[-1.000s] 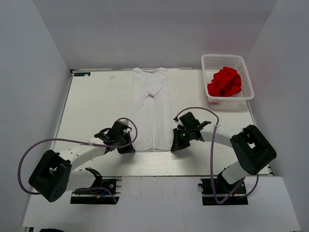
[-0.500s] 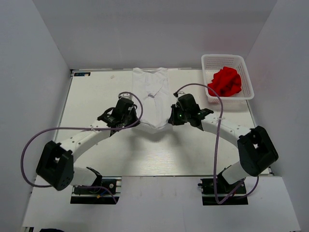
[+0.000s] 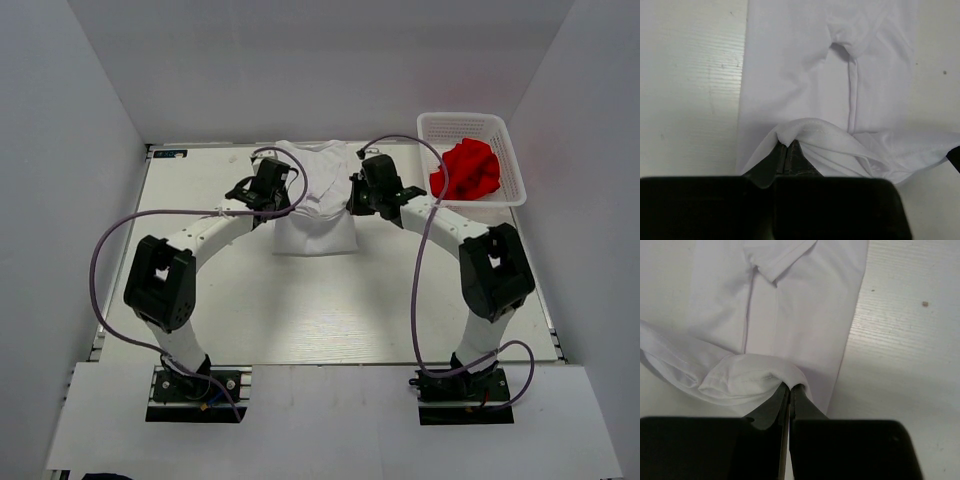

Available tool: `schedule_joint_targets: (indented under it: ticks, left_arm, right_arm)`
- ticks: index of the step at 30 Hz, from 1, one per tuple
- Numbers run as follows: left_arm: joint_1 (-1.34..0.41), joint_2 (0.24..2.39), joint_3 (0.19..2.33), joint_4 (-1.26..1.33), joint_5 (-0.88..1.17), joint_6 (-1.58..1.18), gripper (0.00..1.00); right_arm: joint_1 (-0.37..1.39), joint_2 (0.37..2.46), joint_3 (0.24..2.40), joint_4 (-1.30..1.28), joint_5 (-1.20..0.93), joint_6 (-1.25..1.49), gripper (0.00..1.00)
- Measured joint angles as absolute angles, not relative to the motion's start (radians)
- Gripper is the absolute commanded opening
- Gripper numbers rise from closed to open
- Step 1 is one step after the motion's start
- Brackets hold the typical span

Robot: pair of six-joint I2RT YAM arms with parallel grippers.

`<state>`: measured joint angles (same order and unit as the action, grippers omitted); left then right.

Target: Fold and stack the t-shirts

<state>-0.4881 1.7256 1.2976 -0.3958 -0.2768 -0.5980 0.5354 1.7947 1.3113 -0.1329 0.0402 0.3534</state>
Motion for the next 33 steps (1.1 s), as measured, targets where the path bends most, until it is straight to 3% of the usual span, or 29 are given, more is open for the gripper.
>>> schedule_joint_targets:
  ticks: [12, 18, 20, 21, 23, 24, 25, 26, 31, 33]
  left_arm:
    - [-0.415, 1.964, 1.547, -0.411, -0.244, -0.536, 0.00]
    - [-0.393, 2.031, 1.571, -0.418, -0.209, -0.536, 0.00]
    - [-0.384, 2.043, 1.579, -0.419, -0.199, -0.538, 0.27]
    - [-0.380, 2.047, 1.582, -0.418, -0.195, -0.540, 0.39]
    - [-0.371, 2.052, 1.585, -0.409, -0.192, -0.545, 0.65]
    - [-0.365, 2.054, 1.587, -0.403, -0.191, -0.553, 0.74]
    - [-0.356, 2.061, 1.593, -0.397, -0.191, -0.559, 0.78]
    - [-0.346, 2.076, 1.615, -0.394, -0.191, -0.564, 0.81]
    - [-0.282, 2.326, 2.082, -0.505, -0.160, -0.560, 1.00]
    - [-0.263, 2.345, 2.131, -0.517, -0.147, -0.549, 1.00]
  right_arm:
    - [0.470, 2.027, 1.588, -0.159, -0.053, 0.308, 0.00]
    - [0.452, 2.102, 1.605, -0.146, -0.082, 0.316, 0.00]
    - [0.446, 2.136, 1.618, -0.147, -0.093, 0.332, 0.18]
    - [0.443, 2.154, 1.631, -0.148, -0.098, 0.339, 0.34]
    - [0.436, 2.190, 1.661, -0.147, -0.108, 0.356, 0.43]
    - [0.432, 2.212, 1.687, -0.152, -0.118, 0.364, 0.54]
    - [0.427, 2.235, 1.721, -0.152, -0.124, 0.368, 0.80]
    - [0.421, 2.259, 1.761, -0.154, -0.130, 0.377, 0.90]
    - [0.392, 2.340, 1.949, -0.147, -0.197, 0.363, 0.90]
    - [0.382, 2.300, 1.900, -0.118, -0.220, 0.352, 0.90]
